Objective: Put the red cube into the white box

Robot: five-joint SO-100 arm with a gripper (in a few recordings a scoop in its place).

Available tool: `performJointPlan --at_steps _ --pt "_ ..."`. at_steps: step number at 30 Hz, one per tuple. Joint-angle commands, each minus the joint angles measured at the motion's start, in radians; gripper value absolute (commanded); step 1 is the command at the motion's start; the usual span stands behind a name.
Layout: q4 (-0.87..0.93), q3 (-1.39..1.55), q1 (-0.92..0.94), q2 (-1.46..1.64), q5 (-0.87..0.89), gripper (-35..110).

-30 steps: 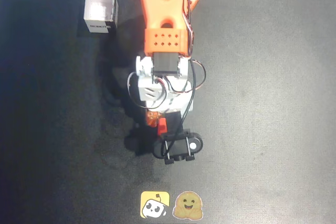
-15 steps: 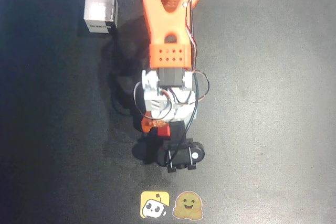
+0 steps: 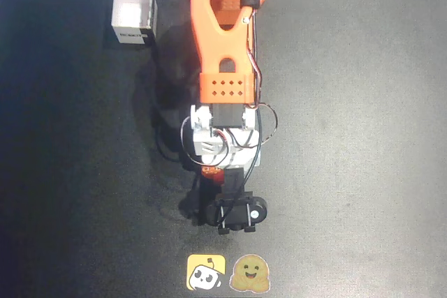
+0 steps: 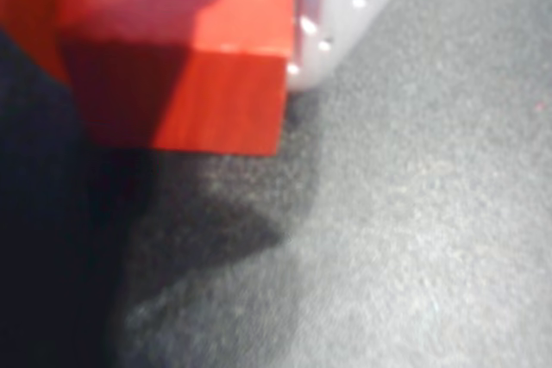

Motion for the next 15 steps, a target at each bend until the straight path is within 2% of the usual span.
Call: performJointPlan --at_steps 1,7,15 --pt "-0.009 -0.003 0.009 0.002 0.011 0" --pt "0.020 -0.003 0.040 0.032 0.023 0" --pt "0.291 -0.064 0.225 0.242 0.112 0"
